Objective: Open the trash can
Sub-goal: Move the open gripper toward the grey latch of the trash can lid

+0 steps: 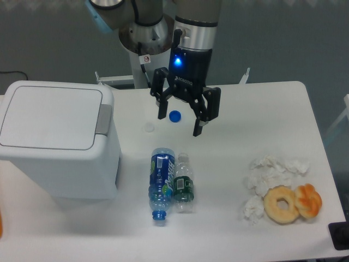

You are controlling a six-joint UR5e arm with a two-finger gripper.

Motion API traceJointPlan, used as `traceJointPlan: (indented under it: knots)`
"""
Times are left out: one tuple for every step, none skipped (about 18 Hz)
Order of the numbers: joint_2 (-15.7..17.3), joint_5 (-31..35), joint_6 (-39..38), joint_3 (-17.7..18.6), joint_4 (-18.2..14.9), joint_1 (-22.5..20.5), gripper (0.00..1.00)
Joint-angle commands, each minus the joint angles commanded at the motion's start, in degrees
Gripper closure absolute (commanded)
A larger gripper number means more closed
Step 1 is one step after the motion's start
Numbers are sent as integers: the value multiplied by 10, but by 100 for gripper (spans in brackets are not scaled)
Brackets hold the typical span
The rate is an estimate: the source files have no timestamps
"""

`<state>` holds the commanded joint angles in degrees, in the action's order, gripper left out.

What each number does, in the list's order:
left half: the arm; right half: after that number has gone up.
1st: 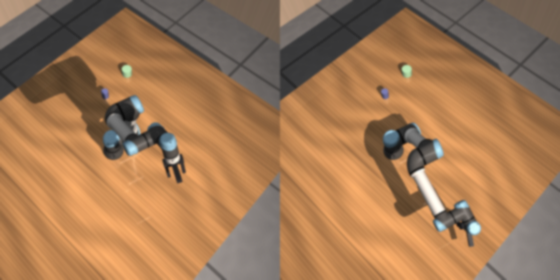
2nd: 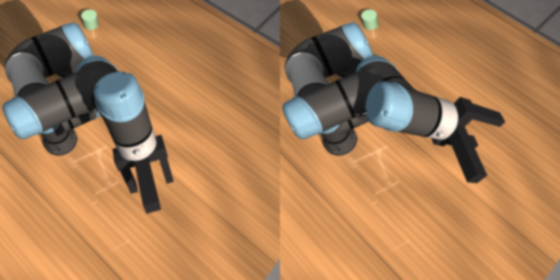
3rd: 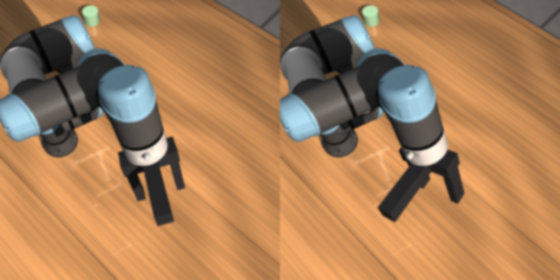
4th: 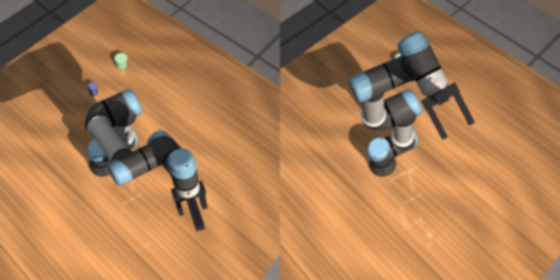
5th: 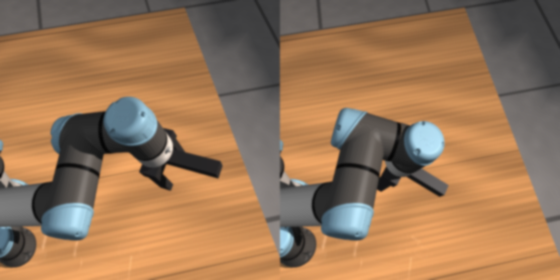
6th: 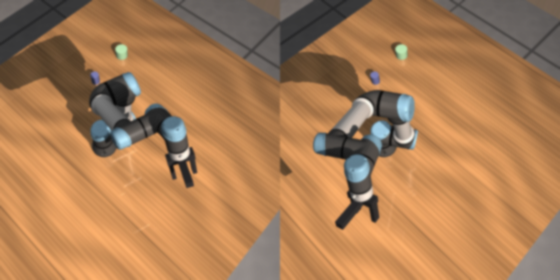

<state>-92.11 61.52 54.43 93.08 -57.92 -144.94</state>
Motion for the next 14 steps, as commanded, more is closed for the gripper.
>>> traceJointPlan:
  knots:
    - [0,-1,-18,0,0,5,0]
    - [-1,-1,-30,0,0,12,0]
    - [-1,-1,-40,0,0,18,0]
    - [-1,-1,-52,1,0,21,0]
    - [-1,-2,-70,2,0,28,0]
    - [-2,-3,-91,2,0,34,0]
    - [-2,-8,-112,2,0,36,0]
    - [-2,-16,-129,4,0,36,0]
    - [-2,-25,-147,9,0,36,0]
    - [-2,-34,-170,11,-1,36,0]
    - [-2,-40,-199,13,-1,36,0]
    - [-2,-46,-230,13,-1,36,0]
    - [-3,-51,-250,13,0,36,0]
    - [-3,-54,-254,13,-1,36,0]
